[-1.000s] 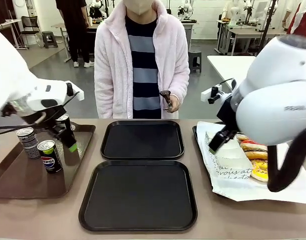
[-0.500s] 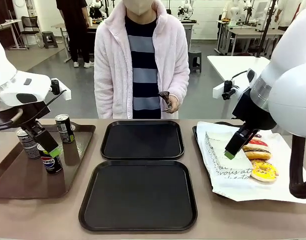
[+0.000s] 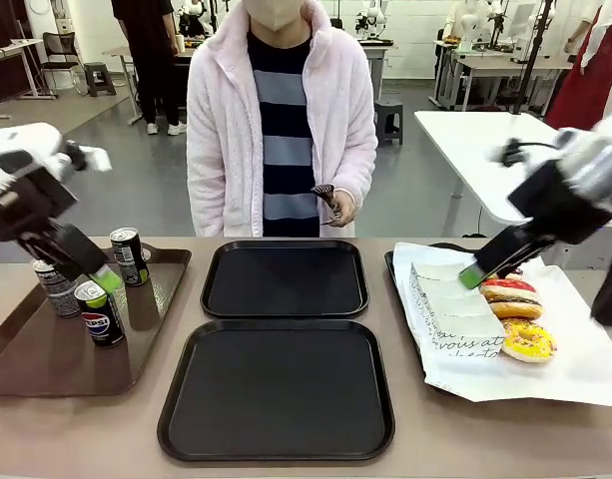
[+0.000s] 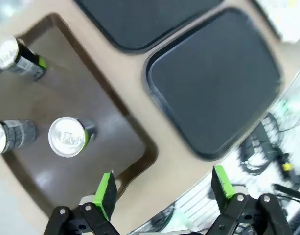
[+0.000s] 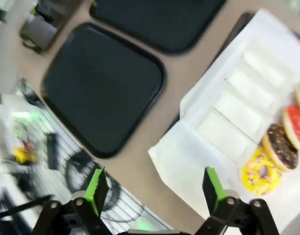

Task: Set up donuts and drinks on trays.
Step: Pick up one Pepsi coke and place it on the Flat Tray.

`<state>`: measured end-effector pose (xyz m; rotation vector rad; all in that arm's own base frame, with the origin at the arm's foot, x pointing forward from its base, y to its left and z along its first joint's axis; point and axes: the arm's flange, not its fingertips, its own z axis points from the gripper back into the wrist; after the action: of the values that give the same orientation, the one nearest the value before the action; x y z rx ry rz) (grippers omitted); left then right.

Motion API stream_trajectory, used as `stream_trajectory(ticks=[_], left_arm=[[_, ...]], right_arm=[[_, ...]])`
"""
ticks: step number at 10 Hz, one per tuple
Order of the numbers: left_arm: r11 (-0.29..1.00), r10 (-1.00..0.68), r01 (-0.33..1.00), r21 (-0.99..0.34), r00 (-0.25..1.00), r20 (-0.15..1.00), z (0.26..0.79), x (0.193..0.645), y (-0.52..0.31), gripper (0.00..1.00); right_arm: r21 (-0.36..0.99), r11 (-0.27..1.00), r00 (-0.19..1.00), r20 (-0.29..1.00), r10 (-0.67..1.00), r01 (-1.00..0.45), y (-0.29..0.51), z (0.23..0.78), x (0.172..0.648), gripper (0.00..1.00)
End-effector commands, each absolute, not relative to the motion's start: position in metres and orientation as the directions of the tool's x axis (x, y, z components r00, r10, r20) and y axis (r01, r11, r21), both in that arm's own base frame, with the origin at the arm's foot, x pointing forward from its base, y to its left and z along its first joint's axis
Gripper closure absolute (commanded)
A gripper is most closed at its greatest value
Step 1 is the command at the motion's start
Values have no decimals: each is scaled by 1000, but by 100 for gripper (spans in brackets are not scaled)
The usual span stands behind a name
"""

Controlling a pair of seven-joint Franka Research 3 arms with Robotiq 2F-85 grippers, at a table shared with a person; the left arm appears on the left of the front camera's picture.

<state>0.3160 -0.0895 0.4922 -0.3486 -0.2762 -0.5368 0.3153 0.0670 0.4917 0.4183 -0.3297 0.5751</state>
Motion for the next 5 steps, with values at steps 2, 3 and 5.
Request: stream_trajectory(ticks=[2,3,5], left_arm=[[609,-234,425,-670,903,359,489,340,-22,0],[564,-167,381,-732,922,350,488,343,5,0],[447,-76,316,-837,946,316,482,346,62,0]], right_arm=[[708,556,883,457,109,-435,-21,477,316,0],[771,492,899,434,59,-404,-55,474,313,0],[855,375,916,399,-37,-358,-126,469,301,0]])
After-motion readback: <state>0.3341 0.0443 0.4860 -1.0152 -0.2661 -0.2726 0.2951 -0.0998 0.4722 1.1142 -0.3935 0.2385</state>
